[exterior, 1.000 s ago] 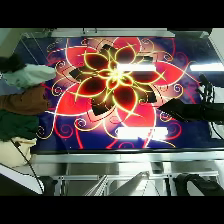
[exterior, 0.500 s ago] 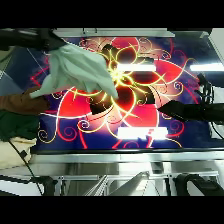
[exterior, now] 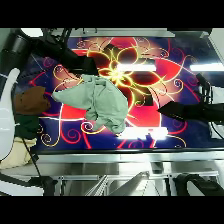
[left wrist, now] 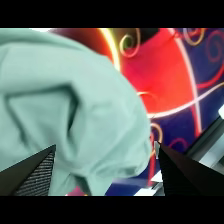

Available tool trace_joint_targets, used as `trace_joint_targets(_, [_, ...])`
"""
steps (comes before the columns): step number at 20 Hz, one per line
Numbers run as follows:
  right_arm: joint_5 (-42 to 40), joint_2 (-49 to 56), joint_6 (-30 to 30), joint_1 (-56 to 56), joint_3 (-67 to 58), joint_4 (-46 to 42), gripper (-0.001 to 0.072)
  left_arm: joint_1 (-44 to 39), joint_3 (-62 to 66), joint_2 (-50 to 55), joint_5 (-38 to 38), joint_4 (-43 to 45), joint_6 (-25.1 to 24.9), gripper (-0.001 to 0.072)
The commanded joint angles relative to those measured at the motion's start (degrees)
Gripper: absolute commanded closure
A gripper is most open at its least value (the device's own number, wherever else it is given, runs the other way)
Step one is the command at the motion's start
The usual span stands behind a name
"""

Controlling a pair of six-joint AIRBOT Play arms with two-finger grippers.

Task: Fold the shirts.

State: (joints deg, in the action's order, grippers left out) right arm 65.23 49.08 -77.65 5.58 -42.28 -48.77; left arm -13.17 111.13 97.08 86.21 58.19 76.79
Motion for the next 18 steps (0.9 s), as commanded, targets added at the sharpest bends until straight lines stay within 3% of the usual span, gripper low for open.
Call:
trace_joint_targets(1, [-0.2, 2.2, 3.7, -2.0, 0.5, 0.5, 0.0117, 4.6, -9.0, -4.8, 1.8, 4.3, 1.2, -0.0009])
trace_joint_targets(3, [-3.0, 5.5, 5.6, -5.7, 1.5, 2.4, 0.0117, 9.3, -20.6, -8.2, -0.1, 6.5, 1.2, -0.0009])
trace_joint_targets(5, [-8.4, 10.1, 7.5, -11.5, 2.3, 4.9, 0.0116, 14.0, -31.6, -10.0, -7.3, 6.1, 0.5, -0.0009])
trace_joint_targets(8, [-18.6, 19.4, 10.6, -21.1, 2.3, 12.4, 0.0117, 18.4, -38.8, -8.2, -15.7, 6.1, -2.0, -0.0009])
trace_joint_targets(11, [-24.5, 28.7, 16.2, -27.1, 1.9, 23.4, 0.0117, 20.0, -36.6, -3.3, -17.5, 6.2, -2.5, -0.0008])
trace_joint_targets(17, [-24.3, 36.7, 32.3, -28.7, 1.1, 47.0, 0.0120, 17.7, -25.2, 8.3, -13.1, 6.2, -3.5, -0.0008])
trace_joint_targets(18, [-24.3, 36.8, 34.0, -28.7, 1.1, 49.2, 0.0151, 17.0, -23.5, 9.7, -12.6, 6.2, -3.5, -0.0008])
